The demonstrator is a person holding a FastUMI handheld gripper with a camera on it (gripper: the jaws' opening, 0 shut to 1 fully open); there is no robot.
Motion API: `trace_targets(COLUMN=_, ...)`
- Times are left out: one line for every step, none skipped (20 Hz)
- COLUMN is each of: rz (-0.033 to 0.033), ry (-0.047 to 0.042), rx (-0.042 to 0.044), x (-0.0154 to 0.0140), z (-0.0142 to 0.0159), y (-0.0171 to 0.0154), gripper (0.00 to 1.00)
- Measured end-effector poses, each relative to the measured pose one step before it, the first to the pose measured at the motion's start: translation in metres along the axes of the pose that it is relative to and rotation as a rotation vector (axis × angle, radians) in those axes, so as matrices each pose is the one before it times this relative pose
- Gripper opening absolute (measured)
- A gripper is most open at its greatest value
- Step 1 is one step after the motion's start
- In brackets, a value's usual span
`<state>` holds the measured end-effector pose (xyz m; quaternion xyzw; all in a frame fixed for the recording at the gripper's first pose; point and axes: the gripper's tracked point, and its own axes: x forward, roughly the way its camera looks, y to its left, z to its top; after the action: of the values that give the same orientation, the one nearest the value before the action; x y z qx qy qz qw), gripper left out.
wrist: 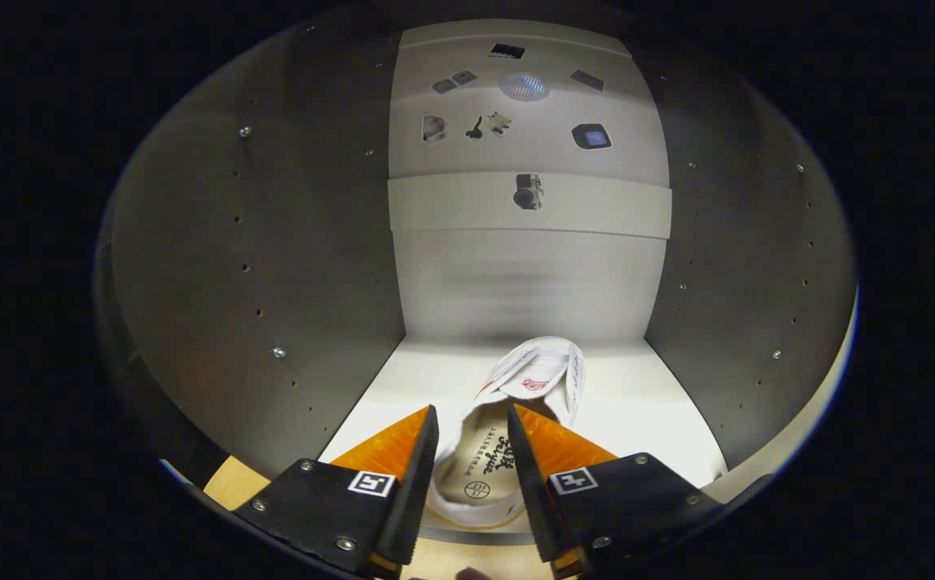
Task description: Open the shoe cabinet door, grab the shoes and put them into the shoe cabinet, then close the shoe cabinet door.
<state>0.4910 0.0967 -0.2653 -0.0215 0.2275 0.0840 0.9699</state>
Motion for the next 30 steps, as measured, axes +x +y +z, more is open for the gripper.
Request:
trace_targets(rz=-0.00691, ry=-0.00378, rx=0.00074, x=-0.0122, z=0.00092, y=0.00051, gripper=0.64)
trace_targets(rz=-0.01592, ry=-0.00262, rx=-0.00457, x=-0.01253, z=-0.00181, y=-0.00055, gripper=0.72)
trace_targets(rz=-0.01333, ry=-0.00469, rx=-0.00311, x=-0.00985, z=-0.00069, y=-0.00014, gripper=0.78)
trace_targets(rz=-0.00516, ry=-0.00531, rx=0.00083, x=-0.01075, z=-0.00075, y=0.00143, gripper=0.8)
trace_targets(rz=-0.00108, ry=-0.00184, rx=0.003, x=-0.00939, z=-0.00204, y=0.00118, gripper=0.81)
trace_targets(rz=-0.00545, ry=0.00142, rx=0.00424, x=-0.01143, z=-0.00355, y=0.00163, gripper=0.82)
trace_targets(rz=-0.00609, ry=0.00036, rx=0.00497, x=-0.01067, z=-0.00266, y=0.00116, gripper=0.83)
trace_targets(rz=-0.00601, ry=-0.00115, rx=0.00469, x=-0.01152, z=-0.00336, y=0.00218, gripper=0.83)
trace_targets(rz=-0.00453, ry=-0.00021, rx=0.00396, x=-0.01161, z=-0.00481, y=0.00114, gripper=0.84)
trace_targets(rz=-0.00543, ry=-0.00174, rx=0.00366, x=-0.01178, z=-0.00553, y=0.00256, gripper=0.84)
trace_targets(rz=-0.0105, ry=0.00342, rx=0.00103, x=-0.01068, z=-0.00667, y=0.00028, gripper=0.85)
trace_targets(rz=-0.00983, ry=0.01056, rx=0.00057, x=-0.01328, z=-0.00924, y=0.00145, gripper=0.85)
trace_targets(rz=-0.0047, ry=0.00644, rx=0.00231, x=-0.01596, z=-0.00995, y=0.00185, gripper=0.86)
trace_targets(rz=-0.00442, ry=0.0088, rx=0.00042, x=-0.01353, z=-0.01059, y=0.0012, gripper=0.86)
trace_targets(rz=-0.00855, ry=0.01074, rx=-0.00257, x=-0.0135, z=-0.00972, y=-0.00145, gripper=0.86)
trace_targets(rz=-0.00926, ry=0.01025, rx=-0.00593, x=-0.01396, z=-0.0104, y=-0.00039, gripper=0.86)
trace_targets(rz=-0.01202, ry=0.00815, rx=-0.00916, x=-0.0132, z=-0.0108, y=-0.00218, gripper=0.86)
trace_targets(rz=-0.01219, ry=0.00626, rx=-0.00915, x=-0.01229, z=-0.00856, y=-0.00189, gripper=0.87)
trace_targets(rz=-0.00891, ry=0.0146, rx=-0.00953, x=-0.01165, z=-0.01155, y=-0.00332, gripper=0.87)
trace_targets(rz=-0.00277, ry=0.02227, rx=-0.00991, x=-0.01208, z=-0.01283, y=-0.00105, gripper=0.87)
trace_targets(rz=0.00004, ry=0.01377, rx=-0.00777, x=-0.01048, z=-0.01002, y=-0.00086, gripper=0.87)
trace_targets(rz=0.00201, ry=0.00837, rx=-0.00884, x=-0.00986, z=-0.00856, y=-0.00068, gripper=0.87)
trace_targets(rz=-0.00123, ry=0.00859, rx=-0.00527, x=-0.00751, z=-0.00597, y=-0.00235, gripper=0.87)
trace_targets(rz=0.00617, ry=0.00409, rx=0.00127, x=-0.00912, z=-0.00539, y=0.0008, gripper=0.87)
trace_targets(rz=0.01472, ry=-0.01033, rx=0.00734, x=-0.00995, z=-0.00254, y=0.00037, gripper=0.87)
trace_targets(rz=0.01803, ry=-0.01244, rx=0.00263, x=-0.00925, z=0.00103, y=0.00166, gripper=0.87)
trace_targets(rz=0.01742, ry=-0.01363, rx=-0.00231, x=-0.00928, z=0.00112, y=-0.00039, gripper=0.87)
trace_targets(rz=0.01885, ry=-0.01628, rx=-0.00283, x=-0.00924, z=0.00349, y=-0.00185, gripper=0.87)
trace_targets(rz=0.0276, ry=-0.01616, rx=-0.00151, x=-0.01064, z=0.00458, y=-0.00114, gripper=0.87)
trace_targets(rz=0.02772, ry=-0.01937, rx=-0.00122, x=-0.01205, z=0.00532, y=-0.00159, gripper=0.87)
